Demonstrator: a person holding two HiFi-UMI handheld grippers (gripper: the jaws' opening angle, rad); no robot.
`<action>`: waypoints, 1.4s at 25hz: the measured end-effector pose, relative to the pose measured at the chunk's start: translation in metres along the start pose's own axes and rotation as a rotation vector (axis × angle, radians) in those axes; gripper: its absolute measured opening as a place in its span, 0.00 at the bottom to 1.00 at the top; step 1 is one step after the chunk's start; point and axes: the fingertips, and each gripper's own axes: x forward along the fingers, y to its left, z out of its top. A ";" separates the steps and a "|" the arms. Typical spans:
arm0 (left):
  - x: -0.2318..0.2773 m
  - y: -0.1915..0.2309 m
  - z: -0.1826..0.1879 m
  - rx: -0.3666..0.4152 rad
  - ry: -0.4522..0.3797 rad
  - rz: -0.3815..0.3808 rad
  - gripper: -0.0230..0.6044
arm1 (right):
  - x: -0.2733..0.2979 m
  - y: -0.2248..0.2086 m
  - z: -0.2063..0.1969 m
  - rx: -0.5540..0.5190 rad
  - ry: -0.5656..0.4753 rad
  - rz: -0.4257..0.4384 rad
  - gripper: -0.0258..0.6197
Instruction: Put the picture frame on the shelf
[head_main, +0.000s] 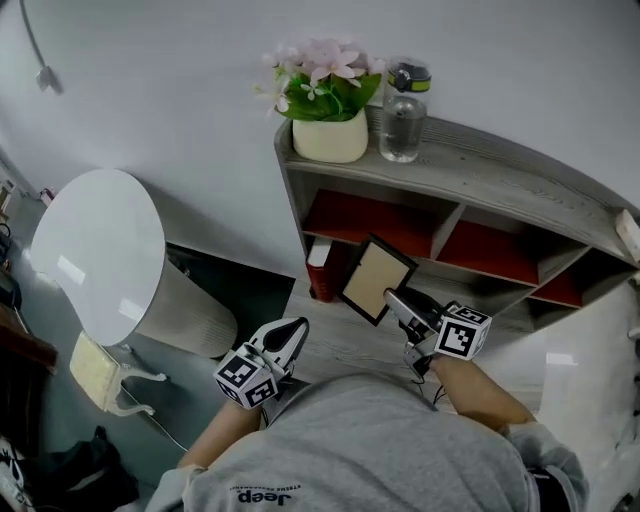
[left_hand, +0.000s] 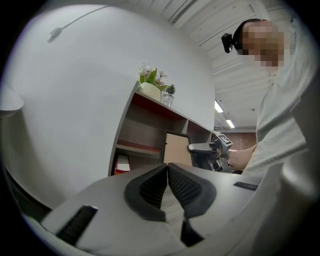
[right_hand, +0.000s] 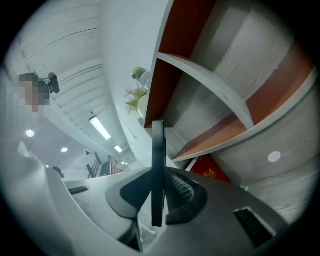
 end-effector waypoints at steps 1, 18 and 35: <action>-0.001 0.010 0.004 0.001 0.004 -0.017 0.06 | 0.007 0.000 0.001 0.025 -0.016 -0.012 0.17; 0.008 0.088 0.019 -0.019 0.044 -0.179 0.06 | 0.044 -0.063 0.009 0.563 -0.359 -0.138 0.17; 0.014 0.113 0.018 -0.044 0.073 -0.194 0.06 | 0.063 -0.093 0.004 0.783 -0.473 -0.154 0.18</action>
